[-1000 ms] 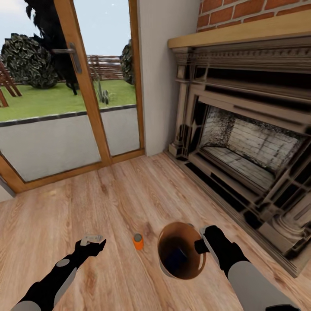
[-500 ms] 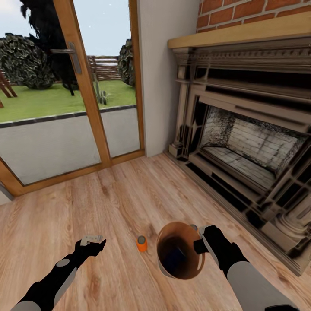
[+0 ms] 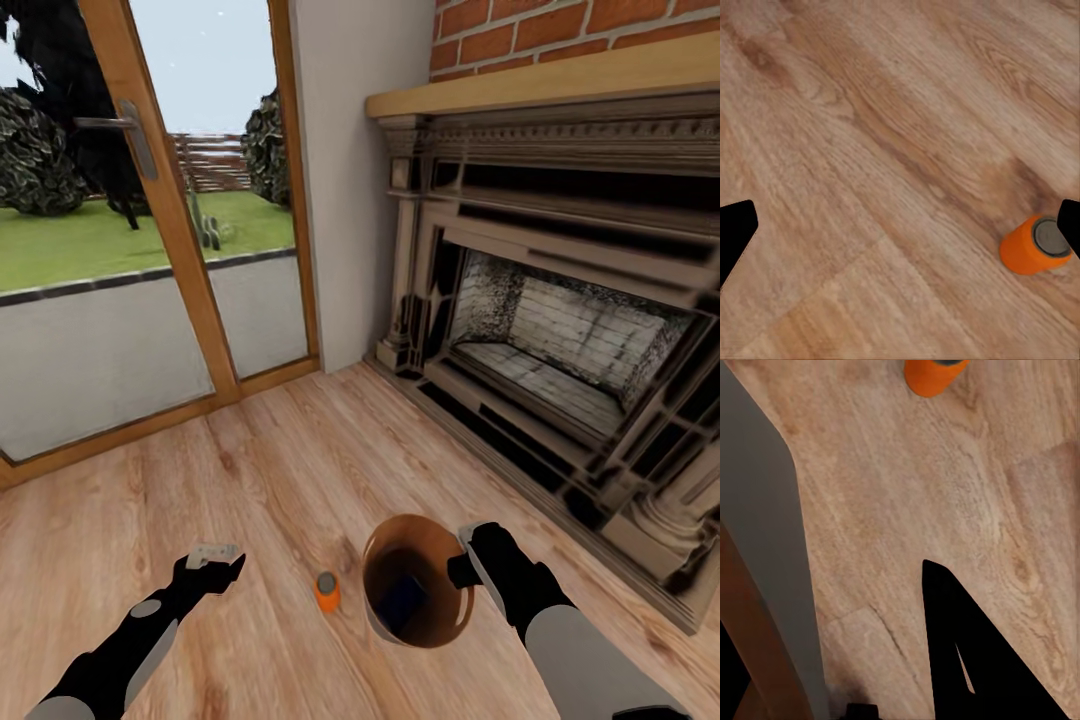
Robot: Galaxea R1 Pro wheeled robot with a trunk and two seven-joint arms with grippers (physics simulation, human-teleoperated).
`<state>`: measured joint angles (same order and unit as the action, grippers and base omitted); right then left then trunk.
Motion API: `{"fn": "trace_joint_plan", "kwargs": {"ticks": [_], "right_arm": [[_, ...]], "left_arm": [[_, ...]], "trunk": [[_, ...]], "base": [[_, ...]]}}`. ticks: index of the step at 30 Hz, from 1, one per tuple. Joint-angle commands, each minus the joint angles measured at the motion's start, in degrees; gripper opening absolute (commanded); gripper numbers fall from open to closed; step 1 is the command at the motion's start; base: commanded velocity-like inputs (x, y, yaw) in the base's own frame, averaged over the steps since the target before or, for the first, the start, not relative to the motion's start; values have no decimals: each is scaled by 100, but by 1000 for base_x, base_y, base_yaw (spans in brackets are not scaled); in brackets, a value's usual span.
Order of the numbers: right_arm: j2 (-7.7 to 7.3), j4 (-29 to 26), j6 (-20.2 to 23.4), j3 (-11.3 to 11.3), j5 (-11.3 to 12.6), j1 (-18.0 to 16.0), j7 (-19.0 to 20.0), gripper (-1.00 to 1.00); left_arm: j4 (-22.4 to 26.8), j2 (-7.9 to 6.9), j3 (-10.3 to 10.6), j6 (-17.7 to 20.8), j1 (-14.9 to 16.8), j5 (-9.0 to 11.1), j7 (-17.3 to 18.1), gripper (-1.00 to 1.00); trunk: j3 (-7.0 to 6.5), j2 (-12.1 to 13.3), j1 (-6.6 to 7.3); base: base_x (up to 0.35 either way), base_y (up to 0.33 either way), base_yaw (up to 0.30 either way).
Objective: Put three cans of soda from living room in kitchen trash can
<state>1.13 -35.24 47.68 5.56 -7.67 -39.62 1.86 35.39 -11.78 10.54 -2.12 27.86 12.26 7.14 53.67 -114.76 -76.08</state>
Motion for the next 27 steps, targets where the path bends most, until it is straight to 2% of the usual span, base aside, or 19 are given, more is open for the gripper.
{"fn": "trace_joint_plan", "kwargs": {"ticks": [1, 12, 27], "right_arm": [[1, 0, -4, -3, 114, -2, 17, -100], [1, 1, -4, -5, 98, -2, 17, -100], [1, 0, -4, -2, 116, -2, 17, -100]], "left_arm": [[0, 0, 0, -2, 0, -1, -4, 100], [3, 0, 0, -10, 0, 2, -6, 100], [-6, 0, -1, 63, 0, -6, -20, 100]], "trunk": [[-1, 0, 0], [-4, 0, 0], [-273, 601, 330]], "base": [[150, 24, -35], [36, 6, -8], [0, 0, 0]]}}
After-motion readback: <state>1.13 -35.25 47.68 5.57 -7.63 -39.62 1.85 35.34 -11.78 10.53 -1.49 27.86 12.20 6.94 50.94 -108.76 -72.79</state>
